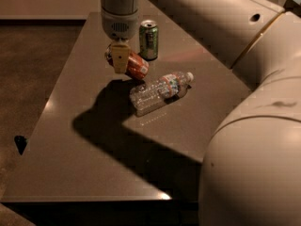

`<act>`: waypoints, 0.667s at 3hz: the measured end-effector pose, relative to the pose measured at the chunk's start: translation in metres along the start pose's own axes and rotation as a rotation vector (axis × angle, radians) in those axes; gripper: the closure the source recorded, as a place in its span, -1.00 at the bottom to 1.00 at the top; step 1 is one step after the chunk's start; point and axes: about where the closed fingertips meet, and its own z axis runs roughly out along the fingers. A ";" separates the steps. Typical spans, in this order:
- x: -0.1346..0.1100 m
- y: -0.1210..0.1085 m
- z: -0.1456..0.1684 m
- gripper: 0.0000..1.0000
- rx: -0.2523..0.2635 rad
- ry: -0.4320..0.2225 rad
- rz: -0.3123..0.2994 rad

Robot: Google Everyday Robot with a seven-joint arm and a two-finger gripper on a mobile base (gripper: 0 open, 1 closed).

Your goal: Knock coke can over

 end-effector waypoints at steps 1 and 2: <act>0.002 0.001 0.013 0.16 0.004 0.071 -0.056; 0.001 0.002 0.023 -0.28 -0.009 0.119 -0.112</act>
Offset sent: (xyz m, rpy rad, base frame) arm -0.0037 -0.0018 -0.0326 -0.2425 0.0242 0.1459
